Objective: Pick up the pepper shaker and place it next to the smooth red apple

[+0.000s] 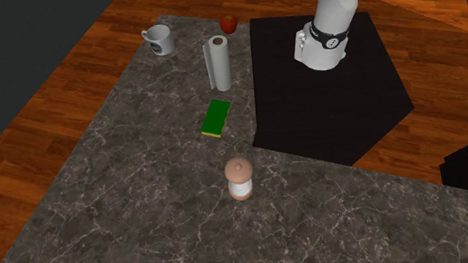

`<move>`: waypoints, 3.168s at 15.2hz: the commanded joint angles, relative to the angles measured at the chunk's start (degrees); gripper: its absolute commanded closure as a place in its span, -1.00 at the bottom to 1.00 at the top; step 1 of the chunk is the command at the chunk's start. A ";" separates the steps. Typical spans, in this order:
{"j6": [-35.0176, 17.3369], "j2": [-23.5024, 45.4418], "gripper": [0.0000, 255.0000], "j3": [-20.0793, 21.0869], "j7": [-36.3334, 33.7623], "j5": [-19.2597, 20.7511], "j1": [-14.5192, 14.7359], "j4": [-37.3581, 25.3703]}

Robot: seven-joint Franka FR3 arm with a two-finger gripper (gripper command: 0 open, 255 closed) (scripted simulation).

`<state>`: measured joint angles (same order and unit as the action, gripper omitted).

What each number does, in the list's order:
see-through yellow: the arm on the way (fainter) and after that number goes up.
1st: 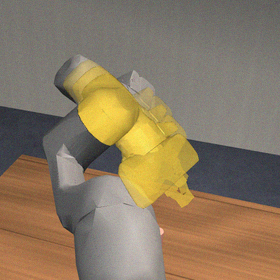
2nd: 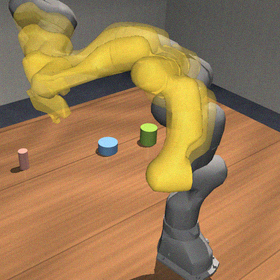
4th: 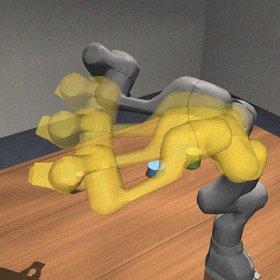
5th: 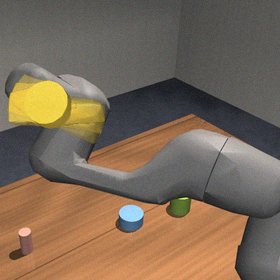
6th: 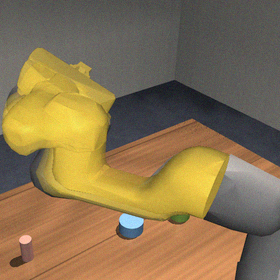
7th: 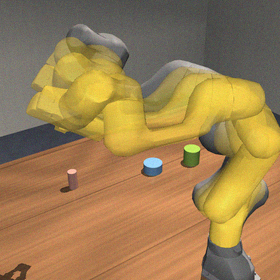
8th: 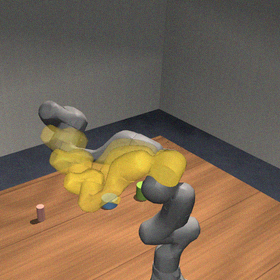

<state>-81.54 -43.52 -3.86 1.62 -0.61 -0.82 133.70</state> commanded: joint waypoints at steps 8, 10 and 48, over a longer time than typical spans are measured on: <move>-10.94 9.18 -1.00 -4.62 4.08 3.76 -1.94 2.10; -14.01 12.34 -1.00 -5.93 5.18 4.56 -2.45 2.05; -44.24 69.63 -1.00 -15.65 22.75 -3.61 -12.11 -23.36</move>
<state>-125.70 26.07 -19.52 24.37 -4.20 -12.93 110.33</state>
